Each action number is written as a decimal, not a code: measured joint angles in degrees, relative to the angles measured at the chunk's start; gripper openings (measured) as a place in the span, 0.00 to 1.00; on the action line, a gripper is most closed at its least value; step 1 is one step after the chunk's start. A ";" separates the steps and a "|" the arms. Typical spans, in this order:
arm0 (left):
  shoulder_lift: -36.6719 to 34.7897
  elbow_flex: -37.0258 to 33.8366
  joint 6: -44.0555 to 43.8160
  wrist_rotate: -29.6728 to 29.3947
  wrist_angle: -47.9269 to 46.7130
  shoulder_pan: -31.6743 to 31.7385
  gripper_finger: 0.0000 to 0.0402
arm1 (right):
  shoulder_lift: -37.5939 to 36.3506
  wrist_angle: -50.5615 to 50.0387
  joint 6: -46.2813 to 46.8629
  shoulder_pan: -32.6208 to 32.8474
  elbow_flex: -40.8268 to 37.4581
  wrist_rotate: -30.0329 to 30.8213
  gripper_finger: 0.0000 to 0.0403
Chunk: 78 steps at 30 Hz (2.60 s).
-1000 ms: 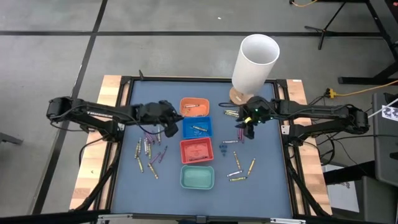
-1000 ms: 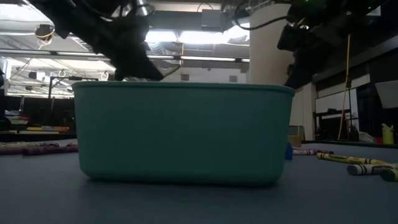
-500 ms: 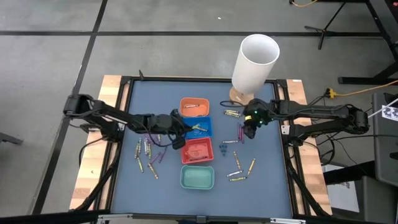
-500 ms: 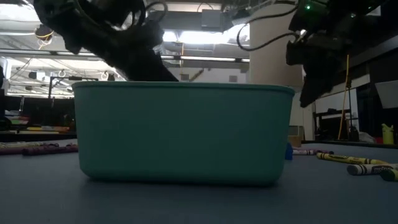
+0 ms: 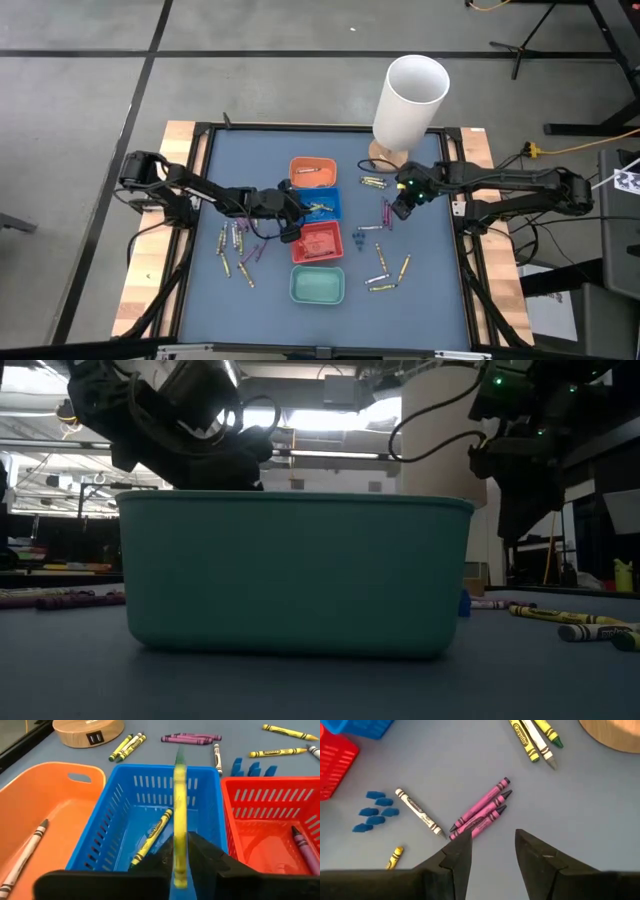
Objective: Sort crayons
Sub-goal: Put the green crayon into the blue bin, then put the purple crayon into the red bin
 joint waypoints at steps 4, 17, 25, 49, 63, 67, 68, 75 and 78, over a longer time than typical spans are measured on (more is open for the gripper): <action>0.00 0.00 -0.02 -0.24 0.01 0.00 0.19 | -0.01 1.51 4.04 3.83 -1.88 1.53 0.37; 0.00 0.00 -0.07 -1.31 0.12 0.00 0.23 | 0.01 10.14 19.61 18.16 -8.78 13.79 0.37; 0.00 0.00 -0.07 -1.31 0.14 0.00 0.23 | 0.01 18.37 21.05 23.49 -12.59 16.70 0.37; 0.00 -0.02 -0.31 -1.31 0.41 0.00 0.23 | 9.56 22.75 21.30 25.31 -14.60 21.20 0.37; 0.00 -0.02 -0.33 -1.31 0.38 0.00 0.23 | 15.31 25.14 21.28 25.35 -14.38 21.49 0.37; 0.00 -0.02 -0.33 -1.31 0.38 0.00 0.23 | 15.33 25.06 21.28 25.34 -14.41 21.40 0.37; 0.00 -0.04 -0.33 -1.31 0.38 0.00 0.23 | 15.35 25.03 21.28 25.33 -14.43 21.40 0.37; 0.00 -0.03 -0.33 -1.31 0.38 0.00 0.23 | 15.37 25.02 21.28 25.33 -14.45 21.42 0.30; 0.00 -0.02 -0.33 -1.31 0.38 0.00 0.23 | 15.40 25.05 21.28 25.28 -14.47 21.44 0.23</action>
